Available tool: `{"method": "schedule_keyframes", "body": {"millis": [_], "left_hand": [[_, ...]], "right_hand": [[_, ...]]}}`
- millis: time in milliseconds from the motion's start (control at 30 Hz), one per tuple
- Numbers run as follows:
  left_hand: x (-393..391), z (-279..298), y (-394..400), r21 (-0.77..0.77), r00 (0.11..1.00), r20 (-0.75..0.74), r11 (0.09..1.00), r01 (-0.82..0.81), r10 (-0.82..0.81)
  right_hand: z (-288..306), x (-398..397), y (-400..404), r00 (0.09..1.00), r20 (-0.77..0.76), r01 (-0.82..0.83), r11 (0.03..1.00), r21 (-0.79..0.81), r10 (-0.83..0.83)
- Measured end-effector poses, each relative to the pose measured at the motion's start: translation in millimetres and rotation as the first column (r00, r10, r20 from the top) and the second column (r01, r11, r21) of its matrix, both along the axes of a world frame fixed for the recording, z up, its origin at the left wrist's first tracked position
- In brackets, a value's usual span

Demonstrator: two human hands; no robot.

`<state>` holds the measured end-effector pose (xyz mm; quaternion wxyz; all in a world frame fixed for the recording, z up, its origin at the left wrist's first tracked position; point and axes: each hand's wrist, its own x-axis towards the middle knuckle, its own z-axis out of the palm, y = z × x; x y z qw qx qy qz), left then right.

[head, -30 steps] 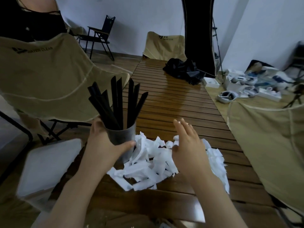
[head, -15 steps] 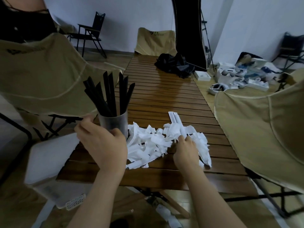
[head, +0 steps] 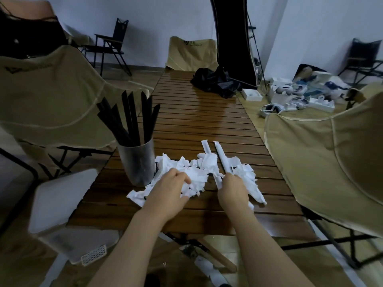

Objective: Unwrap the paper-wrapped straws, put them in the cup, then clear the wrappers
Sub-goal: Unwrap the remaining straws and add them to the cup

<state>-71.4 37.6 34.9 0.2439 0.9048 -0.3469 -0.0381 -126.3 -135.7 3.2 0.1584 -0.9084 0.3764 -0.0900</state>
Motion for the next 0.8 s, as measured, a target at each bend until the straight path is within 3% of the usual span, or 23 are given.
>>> {"method": "schedule_keyframes", "body": {"millis": [100,167,267,333,400,467,633,800], "left_hand": [[2.3,-6.4,1.5,0.075,0.999,-0.051,0.997,0.015,-0.011],[5.2,-7.9,1.5,0.095,0.998,-0.067,0.995,0.022,-0.016],[9.5,-9.1,1.0,0.096,0.997,-0.073,0.995,0.018,-0.011],[11.2,-9.9,0.8,0.087,0.998,-0.069,0.996,0.012,-0.006],[12.3,-11.2,0.6,0.087,0.998,-0.063,0.996,0.007,-0.002],[13.0,-12.2,0.1,0.088,0.998,-0.056,0.996,0.006,-0.001],[15.1,-11.9,-1.2,0.066,1.000,-0.020,0.998,-0.009,0.011],[16.1,-10.9,-3.1,0.072,0.999,0.023,0.997,-0.035,0.034]], "right_hand": [[5.7,4.4,-2.3,0.998,0.039,0.050,0.998,0.026,-0.051],[12.9,8.9,-0.8,0.976,0.205,0.049,0.992,0.116,-0.072],[31.3,18.3,7.9,0.863,0.501,-0.132,0.926,0.354,-0.068],[38.9,23.8,14.8,0.830,0.557,-0.275,0.847,0.455,-0.029],[35.3,26.7,15.1,0.865,0.497,-0.298,0.864,0.406,0.064],[27.6,24.2,9.2,0.936,0.334,-0.199,0.950,0.239,0.112],[14.1,10.9,0.6,0.999,-0.042,-0.008,0.995,0.098,0.012],[14.6,9.6,6.1,0.999,-0.046,0.002,0.997,0.081,0.001]]}}
